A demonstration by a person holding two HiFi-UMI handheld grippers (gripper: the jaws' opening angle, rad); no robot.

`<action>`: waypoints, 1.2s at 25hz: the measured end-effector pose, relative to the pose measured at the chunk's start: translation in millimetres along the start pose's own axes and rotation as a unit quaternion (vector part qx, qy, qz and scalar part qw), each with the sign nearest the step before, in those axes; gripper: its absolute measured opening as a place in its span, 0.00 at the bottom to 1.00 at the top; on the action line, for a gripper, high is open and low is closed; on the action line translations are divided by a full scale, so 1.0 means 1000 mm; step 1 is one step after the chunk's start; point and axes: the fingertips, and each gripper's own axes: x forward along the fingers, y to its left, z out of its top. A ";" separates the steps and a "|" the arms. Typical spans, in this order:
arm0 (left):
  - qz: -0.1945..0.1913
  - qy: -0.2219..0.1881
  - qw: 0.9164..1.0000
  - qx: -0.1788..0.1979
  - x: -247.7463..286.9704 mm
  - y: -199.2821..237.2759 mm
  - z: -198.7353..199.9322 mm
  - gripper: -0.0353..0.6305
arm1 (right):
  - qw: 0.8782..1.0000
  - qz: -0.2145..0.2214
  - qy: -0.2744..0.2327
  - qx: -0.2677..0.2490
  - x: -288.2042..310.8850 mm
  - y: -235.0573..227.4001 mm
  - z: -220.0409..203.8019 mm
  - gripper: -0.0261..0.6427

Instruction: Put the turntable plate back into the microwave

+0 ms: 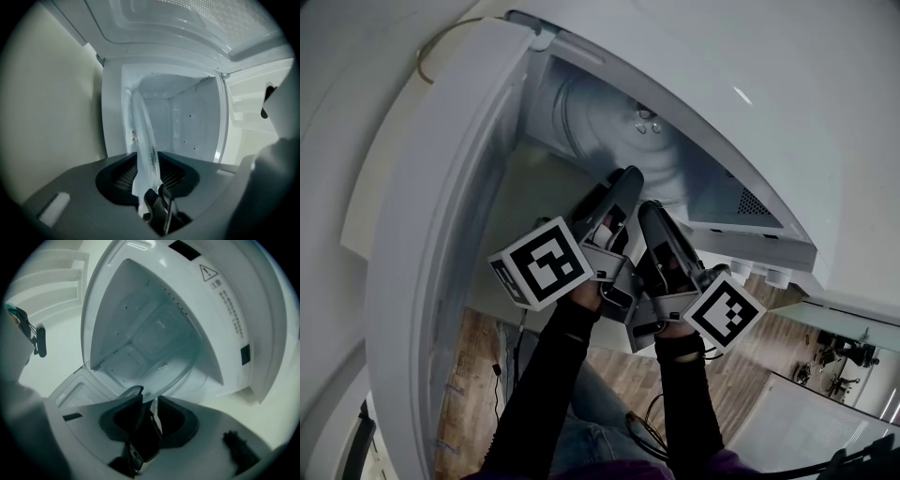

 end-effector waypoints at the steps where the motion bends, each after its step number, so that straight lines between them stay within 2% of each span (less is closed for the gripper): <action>1: 0.001 -0.001 1.000 -0.004 -0.001 0.000 0.000 0.23 | 1.000 -0.001 -0.001 0.000 0.000 0.000 0.000 0.20; 9: 0.043 -0.001 0.999 0.019 -0.012 0.003 0.000 0.30 | 1.000 -0.002 -0.003 -0.008 0.001 0.000 0.002 0.20; 13: 0.078 -0.013 0.997 0.022 -0.024 0.007 -0.002 0.29 | 1.000 -0.010 -0.006 -0.018 -0.001 -0.005 0.006 0.20; 15: 0.083 -0.015 0.996 0.025 -0.029 0.008 -0.003 0.29 | 1.000 -0.010 -0.008 -0.018 -0.001 -0.005 0.008 0.20; 19: 0.086 0.005 0.995 0.056 -0.031 0.006 -0.006 0.25 | 1.000 -0.012 -0.009 -0.014 0.000 -0.009 0.009 0.20; 23: 0.086 0.022 0.991 0.097 -0.027 -0.001 -0.007 0.13 | 1.000 -0.016 -0.007 -0.015 0.001 -0.011 0.006 0.19; 30: 0.097 0.038 0.985 0.139 -0.026 -0.002 -0.007 0.12 | 0.999 -0.020 -0.004 -0.029 0.002 -0.010 0.006 0.20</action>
